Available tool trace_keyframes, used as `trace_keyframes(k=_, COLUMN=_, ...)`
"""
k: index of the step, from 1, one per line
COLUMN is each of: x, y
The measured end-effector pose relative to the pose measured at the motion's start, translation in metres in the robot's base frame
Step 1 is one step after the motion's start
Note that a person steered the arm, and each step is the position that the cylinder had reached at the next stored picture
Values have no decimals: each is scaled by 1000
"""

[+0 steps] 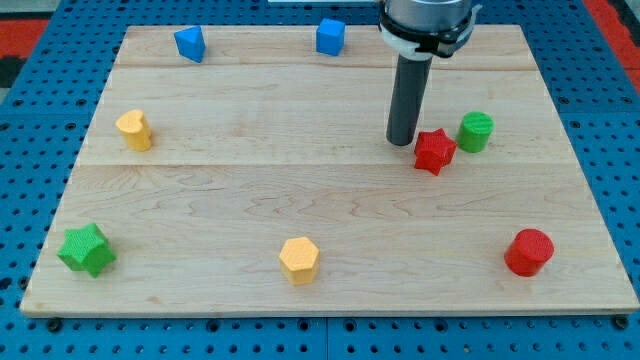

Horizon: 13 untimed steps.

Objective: Push the red star into the red circle

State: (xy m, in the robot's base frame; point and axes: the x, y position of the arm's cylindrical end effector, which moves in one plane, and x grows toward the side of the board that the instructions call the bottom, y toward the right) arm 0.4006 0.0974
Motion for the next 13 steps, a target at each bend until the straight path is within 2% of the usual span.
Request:
trace_keyframes(k=1, x=23, y=39)
trace_keyframes(k=2, x=88, y=46)
trace_keyframes(k=3, x=94, y=49)
trace_keyframes(k=4, x=72, y=52)
trace_keyframes(k=5, x=74, y=58)
trace_keyframes(k=6, x=106, y=67)
trace_keyframes(k=8, x=90, y=70)
trace_keyframes(k=13, x=93, y=83)
